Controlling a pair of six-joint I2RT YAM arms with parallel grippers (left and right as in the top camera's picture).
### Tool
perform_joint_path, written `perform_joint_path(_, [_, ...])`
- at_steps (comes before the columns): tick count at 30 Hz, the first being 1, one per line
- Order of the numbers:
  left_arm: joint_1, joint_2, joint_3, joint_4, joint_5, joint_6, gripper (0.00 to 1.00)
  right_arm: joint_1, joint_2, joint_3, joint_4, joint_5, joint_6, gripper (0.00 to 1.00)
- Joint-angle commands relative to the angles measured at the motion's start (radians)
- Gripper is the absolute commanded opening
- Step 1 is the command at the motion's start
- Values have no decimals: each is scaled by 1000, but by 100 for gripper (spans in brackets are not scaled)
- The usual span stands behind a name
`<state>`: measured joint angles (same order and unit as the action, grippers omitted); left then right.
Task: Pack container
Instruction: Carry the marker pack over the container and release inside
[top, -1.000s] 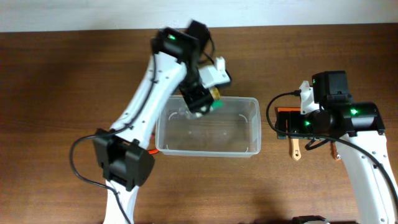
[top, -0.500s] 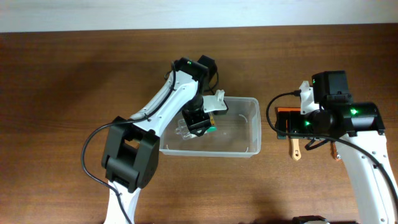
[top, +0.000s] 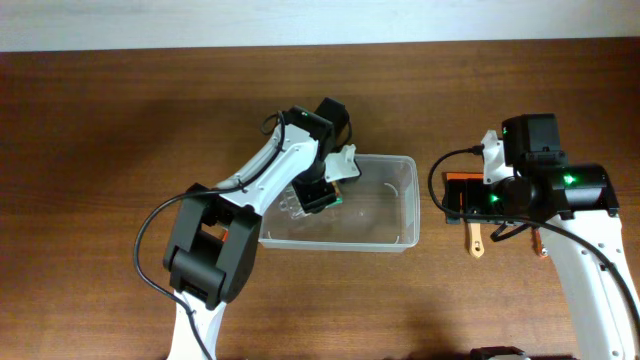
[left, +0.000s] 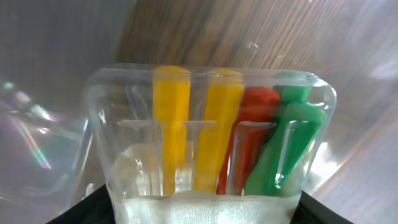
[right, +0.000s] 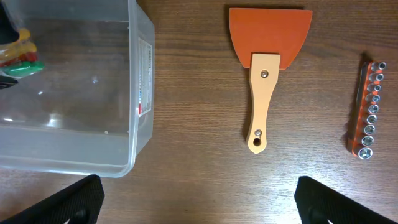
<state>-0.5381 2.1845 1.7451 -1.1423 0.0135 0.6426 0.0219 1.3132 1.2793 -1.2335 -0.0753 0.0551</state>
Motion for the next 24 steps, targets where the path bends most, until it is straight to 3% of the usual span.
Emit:
perform_joint_path(1, [4, -6, -14, 3, -29, -23, 6, -3, 2, 18, -1, 9, 0, 99])
perform_joint_path(6, [4, -6, -14, -2, -29, -22, 40, -3, 2, 18, -1, 9, 0, 99])
perform_joint_path(7, [4, -6, -14, -2, -30, -22, 55, -3, 2, 18, -1, 9, 0, 99])
perform_joint_path(11, [4, -6, -14, -2, -45, -23, 81, -3, 2, 18, -1, 9, 0, 99])
perform_joint_path(14, [4, -12, -11, -13, -64, -23, 94, -3, 2, 18, -1, 9, 0, 99])
perform_joint_path(16, [4, -20, -9, -19, -63, -30, 99, -3, 2, 18, -1, 9, 0, 99])
perform_joint_path(24, [4, -115, -9, -51, -68, -45, 99, -3, 2, 18, -1, 10, 0, 99])
